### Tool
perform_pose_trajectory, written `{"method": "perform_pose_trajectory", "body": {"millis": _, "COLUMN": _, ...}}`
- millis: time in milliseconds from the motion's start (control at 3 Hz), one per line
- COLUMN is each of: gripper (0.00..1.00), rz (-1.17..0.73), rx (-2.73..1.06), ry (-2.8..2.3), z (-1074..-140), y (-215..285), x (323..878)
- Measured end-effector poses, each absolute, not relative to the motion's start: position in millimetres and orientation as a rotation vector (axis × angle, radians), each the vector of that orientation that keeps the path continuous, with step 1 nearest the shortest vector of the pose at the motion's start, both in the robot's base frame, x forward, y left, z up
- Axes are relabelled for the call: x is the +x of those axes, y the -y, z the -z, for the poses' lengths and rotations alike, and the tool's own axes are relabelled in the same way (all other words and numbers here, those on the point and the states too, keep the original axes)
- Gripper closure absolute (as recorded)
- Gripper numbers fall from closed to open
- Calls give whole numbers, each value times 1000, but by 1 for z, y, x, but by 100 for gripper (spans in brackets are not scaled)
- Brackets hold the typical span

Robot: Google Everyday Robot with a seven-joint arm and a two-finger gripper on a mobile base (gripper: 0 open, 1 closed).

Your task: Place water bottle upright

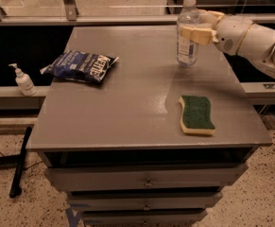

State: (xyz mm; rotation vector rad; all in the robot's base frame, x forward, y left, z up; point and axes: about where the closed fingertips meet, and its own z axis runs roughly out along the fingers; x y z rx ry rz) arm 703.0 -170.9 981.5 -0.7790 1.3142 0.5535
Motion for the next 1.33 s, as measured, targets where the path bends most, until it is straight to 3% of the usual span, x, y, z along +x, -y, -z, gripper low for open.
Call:
{"method": "perform_pose_trajectory", "body": {"millis": 1000, "gripper": 100, "rz": -615, "rx": -734, "ry": -1294, "z": -967, "y": 186, "x": 712}}
{"method": "perform_pose_trajectory", "body": {"millis": 1333, "gripper": 84, "rz": -622, "rx": -737, "ry": -1284, "z": -963, "y": 190, "x": 711}}
